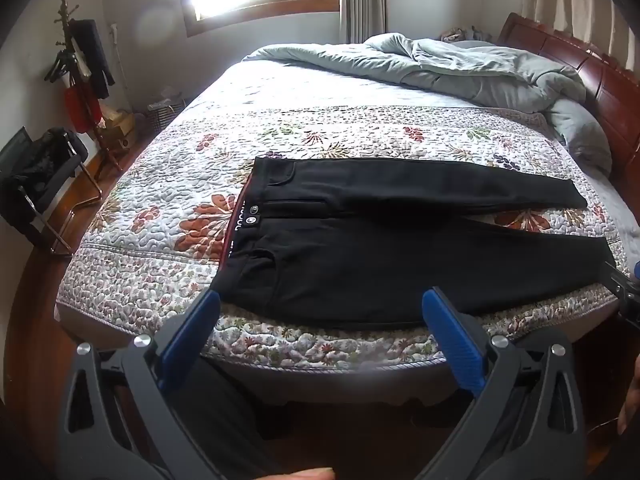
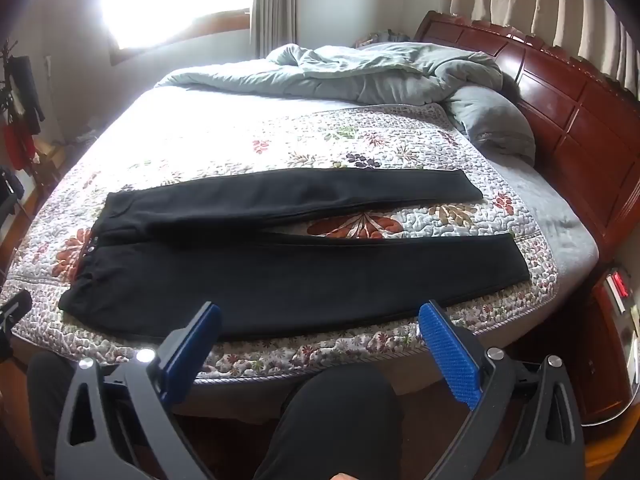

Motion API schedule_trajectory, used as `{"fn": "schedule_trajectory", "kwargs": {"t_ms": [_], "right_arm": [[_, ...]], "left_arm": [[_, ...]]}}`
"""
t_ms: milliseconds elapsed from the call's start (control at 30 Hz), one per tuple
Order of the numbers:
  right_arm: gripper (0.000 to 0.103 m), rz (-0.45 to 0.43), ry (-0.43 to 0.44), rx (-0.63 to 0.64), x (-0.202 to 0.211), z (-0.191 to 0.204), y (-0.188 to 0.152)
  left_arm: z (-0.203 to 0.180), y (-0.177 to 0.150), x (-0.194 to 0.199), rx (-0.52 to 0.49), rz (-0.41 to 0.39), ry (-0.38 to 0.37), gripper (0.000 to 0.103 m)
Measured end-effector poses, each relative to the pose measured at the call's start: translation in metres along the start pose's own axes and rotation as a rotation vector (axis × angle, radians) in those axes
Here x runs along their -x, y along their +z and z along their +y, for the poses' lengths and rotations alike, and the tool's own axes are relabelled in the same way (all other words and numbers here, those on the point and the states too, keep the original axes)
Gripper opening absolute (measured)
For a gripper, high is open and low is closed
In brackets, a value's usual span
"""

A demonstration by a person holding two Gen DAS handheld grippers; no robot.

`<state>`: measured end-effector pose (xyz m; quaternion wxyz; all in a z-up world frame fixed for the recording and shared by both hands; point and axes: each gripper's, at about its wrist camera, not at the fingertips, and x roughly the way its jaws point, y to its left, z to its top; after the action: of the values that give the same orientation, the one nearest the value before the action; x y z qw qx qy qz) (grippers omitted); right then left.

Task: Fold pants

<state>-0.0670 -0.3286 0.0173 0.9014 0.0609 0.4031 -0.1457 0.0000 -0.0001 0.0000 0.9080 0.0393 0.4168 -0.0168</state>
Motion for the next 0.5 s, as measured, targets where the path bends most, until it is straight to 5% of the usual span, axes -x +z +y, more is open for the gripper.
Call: {"fn": "schedule_trajectory", "kwargs": {"t_ms": [500], "right_arm": [[0.1, -0.001, -0.009, 0.006, -0.001, 0.0019, 0.0001]], "left_arm": [[-0.0001, 0.0014, 0.0024, -0.001, -0.006, -0.002, 0.101]]}}
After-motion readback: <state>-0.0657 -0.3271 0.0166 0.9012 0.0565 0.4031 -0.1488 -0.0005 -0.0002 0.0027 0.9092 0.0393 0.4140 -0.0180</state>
